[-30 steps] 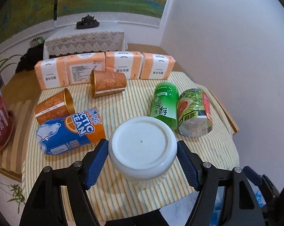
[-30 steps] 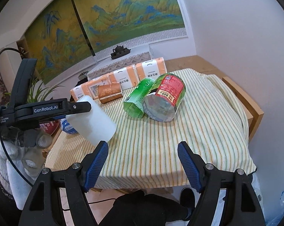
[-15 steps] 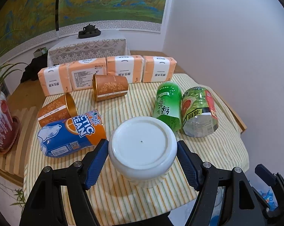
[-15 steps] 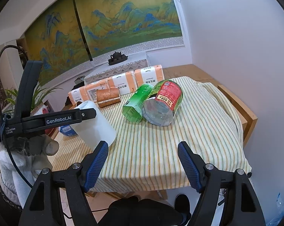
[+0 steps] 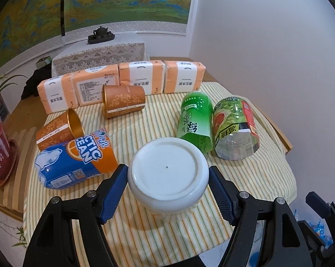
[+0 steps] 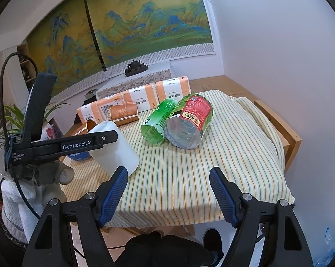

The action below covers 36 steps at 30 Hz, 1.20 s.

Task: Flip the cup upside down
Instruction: 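Lower the inverted white cup onto the tablecloth and open the left tool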

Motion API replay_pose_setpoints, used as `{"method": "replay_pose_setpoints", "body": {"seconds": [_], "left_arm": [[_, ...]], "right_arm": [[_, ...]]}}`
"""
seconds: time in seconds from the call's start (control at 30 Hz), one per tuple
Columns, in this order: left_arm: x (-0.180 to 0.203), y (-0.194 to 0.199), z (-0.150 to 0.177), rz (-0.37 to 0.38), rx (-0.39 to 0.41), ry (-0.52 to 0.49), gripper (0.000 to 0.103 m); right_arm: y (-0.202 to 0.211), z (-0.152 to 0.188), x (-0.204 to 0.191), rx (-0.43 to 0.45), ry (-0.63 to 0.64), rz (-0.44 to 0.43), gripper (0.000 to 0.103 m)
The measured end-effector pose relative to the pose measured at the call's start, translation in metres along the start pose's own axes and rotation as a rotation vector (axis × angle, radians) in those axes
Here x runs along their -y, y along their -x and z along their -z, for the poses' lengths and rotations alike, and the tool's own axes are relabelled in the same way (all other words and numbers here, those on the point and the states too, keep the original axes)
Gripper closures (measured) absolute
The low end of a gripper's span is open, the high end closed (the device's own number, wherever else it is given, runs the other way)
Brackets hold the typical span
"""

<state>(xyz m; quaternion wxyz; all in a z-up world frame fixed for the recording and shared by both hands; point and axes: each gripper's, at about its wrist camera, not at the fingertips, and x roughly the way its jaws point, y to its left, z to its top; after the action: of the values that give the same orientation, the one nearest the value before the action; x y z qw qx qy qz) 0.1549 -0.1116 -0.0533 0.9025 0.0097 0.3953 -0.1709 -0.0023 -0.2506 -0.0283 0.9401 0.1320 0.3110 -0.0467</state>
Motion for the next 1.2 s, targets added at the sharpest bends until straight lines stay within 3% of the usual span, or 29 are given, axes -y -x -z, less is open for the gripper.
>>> {"method": "replay_pose_setpoints", "body": {"seconds": [0.23, 0.33, 0.57, 0.87, 1.2], "left_arm": [[0.004, -0.003, -0.004, 0.019, -0.002, -0.025, 0.026], [0.007, -0.002, -0.004, 0.023, 0.008, -0.035, 0.016], [0.003, 0.013, -0.002, 0.028, 0.04, -0.024, 0.016], [-0.01, 0.073, 0.021, -0.047, 0.212, 0.007, 0.009], [-0.032, 0.123, 0.055, -0.102, 0.296, 0.052, 0.002]], "right_arm": [[0.0, 0.0, 0.003, -0.003, -0.008, 0.004, 0.03], [0.0, 0.0, 0.002, -0.004, -0.003, 0.001, 0.03], [-0.002, 0.0, 0.002, -0.006, 0.001, 0.002, 0.03], [0.002, -0.003, -0.012, 0.037, 0.062, 0.016, 0.026], [0.009, -0.006, -0.043, 0.119, 0.147, 0.041, 0.013]]}}
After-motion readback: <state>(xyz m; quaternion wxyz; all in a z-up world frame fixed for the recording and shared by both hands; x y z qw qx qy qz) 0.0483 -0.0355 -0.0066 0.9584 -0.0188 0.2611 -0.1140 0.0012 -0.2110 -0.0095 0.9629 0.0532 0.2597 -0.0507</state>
